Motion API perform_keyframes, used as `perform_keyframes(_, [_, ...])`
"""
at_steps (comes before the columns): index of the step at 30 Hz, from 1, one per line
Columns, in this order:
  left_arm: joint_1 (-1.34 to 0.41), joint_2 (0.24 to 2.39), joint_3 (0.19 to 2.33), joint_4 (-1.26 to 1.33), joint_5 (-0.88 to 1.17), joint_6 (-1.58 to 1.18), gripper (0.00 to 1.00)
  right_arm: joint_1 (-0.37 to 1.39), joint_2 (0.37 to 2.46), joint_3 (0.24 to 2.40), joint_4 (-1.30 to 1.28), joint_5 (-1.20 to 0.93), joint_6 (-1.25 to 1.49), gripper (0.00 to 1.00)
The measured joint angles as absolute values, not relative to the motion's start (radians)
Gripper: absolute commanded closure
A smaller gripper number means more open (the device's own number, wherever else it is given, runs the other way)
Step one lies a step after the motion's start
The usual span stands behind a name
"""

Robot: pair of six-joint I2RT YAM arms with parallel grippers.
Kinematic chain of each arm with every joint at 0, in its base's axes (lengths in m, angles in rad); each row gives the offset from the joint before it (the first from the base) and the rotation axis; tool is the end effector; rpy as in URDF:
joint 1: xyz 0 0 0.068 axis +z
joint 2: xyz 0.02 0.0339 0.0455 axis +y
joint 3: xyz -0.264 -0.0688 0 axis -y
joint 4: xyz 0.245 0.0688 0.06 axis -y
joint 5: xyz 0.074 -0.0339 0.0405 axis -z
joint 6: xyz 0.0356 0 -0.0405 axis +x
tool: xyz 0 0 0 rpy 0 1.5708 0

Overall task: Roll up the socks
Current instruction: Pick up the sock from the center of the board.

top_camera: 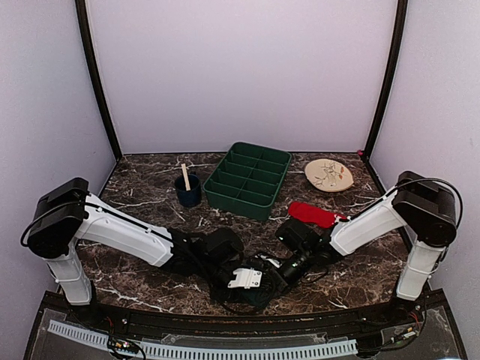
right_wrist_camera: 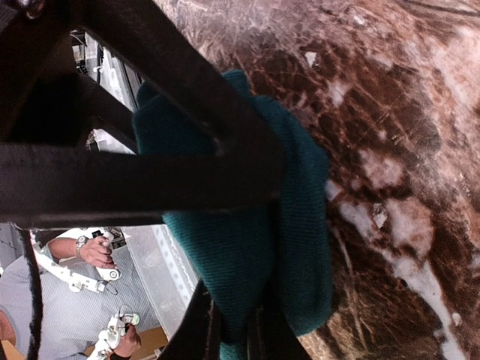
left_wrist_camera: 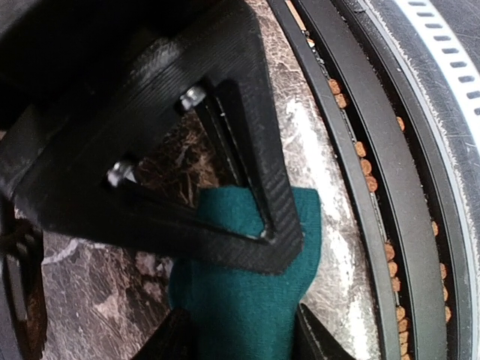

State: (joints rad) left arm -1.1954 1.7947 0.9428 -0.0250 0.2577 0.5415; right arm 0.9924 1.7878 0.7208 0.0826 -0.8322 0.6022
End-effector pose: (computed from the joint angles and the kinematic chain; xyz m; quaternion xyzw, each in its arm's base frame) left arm 0.1215 -0.3331 0.1427 0.7401 0.5691 -0.2227 0.2805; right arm 0.1430 0.2672 0.1041 0.2844 -0.8364 -0.4595 0.0922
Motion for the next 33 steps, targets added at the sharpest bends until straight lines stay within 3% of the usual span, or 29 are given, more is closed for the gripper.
perform_keyframes(8, [-1.198, 1.829, 0.982, -0.061, 0.250, 0.563, 0.57, 0.992, 1.794, 0.723, 0.083, -0.842, 0.602, 1.00])
perform_keyframes(11, [-1.198, 1.852, 1.015, -0.091, 0.265, 0.575, 0.68, 0.991, 1.794, 0.723, 0.081, -0.847, 0.602, 1.00])
perform_keyframes(16, [-1.198, 1.872, 1.050, -0.136, 0.289, 0.598, 0.99, 0.987, 1.794, 0.723, 0.070, -0.858, 0.603, 1.00])
perform_keyframes(18, [-1.198, 1.874, 1.060, -0.152, 0.300, 0.611, 1.00, 0.985, 1.794, 0.724, 0.064, -0.863, 0.603, 0.98])
perform_keyframes(26, [-1.198, 1.877, 1.061, -0.151, 0.315, 0.614, 1.00, 0.984, 1.794, 0.758, -0.007, -0.852, 0.585, 0.69])
perform_keyframes(33, [-1.184, 1.875, 1.060, -0.149, 0.319, 0.613, 1.00, 0.981, 1.765, 0.774, -0.057, -0.807, 0.569, 0.61])
